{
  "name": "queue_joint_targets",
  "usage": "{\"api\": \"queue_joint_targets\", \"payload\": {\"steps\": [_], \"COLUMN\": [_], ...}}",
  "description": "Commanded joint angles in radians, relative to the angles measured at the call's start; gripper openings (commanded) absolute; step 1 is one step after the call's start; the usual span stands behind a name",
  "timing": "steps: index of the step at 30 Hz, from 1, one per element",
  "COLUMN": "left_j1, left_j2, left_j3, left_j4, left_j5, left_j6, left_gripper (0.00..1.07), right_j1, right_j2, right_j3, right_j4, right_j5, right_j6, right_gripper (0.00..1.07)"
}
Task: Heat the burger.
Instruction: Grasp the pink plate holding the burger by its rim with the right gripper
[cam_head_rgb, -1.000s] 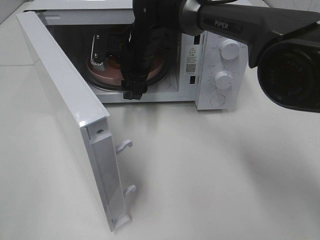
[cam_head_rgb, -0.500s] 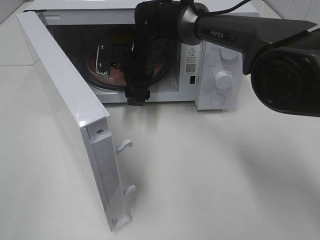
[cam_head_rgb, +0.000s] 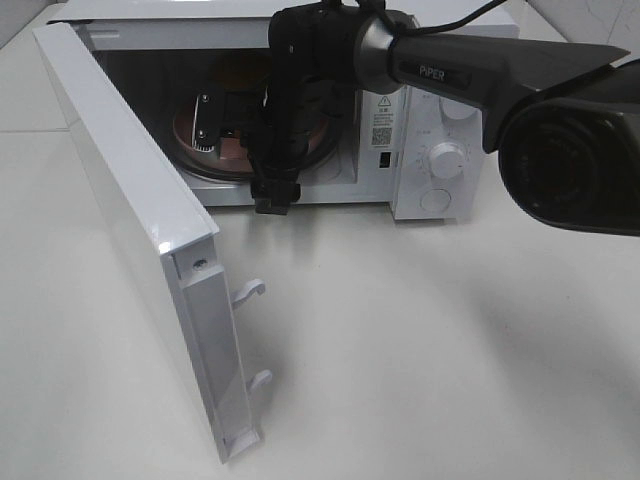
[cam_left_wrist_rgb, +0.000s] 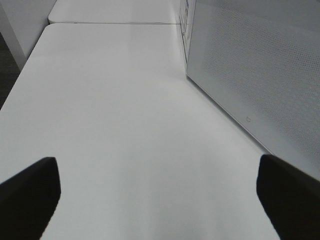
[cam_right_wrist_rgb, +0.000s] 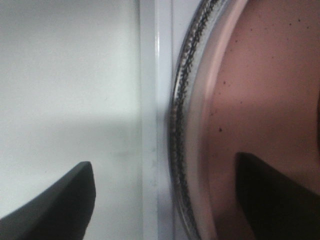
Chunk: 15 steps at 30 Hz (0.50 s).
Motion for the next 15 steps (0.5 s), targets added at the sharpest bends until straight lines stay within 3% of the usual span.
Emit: {"api": "queue_joint_targets", "payload": {"steps": [1,9,15], "left_j1": [0.003,0.003,0.003], "left_j2": [-0.004,-0.004,-0.004], "left_j3": [-0.001,-0.001,-0.001], "left_j4": [0.001,0.001,0.001], "left_j5": [-0.001,-0.001,-0.001], "left_j6": [-0.005,-0.005,-0.005], "left_gripper": [1.01,1.01,1.01], "right_j1": [-0.002,-0.002,-0.002], "right_j2": [0.011,0.011,0.011], "right_j3": [-0.002,-0.002,-0.002], "right_j4": [0.009,0.009,0.009], "right_j5": [0.023,0.030,0.039], "right_j6": [0.000,0.004,0.003], "right_gripper": [0.76,0.69,0.53]}}
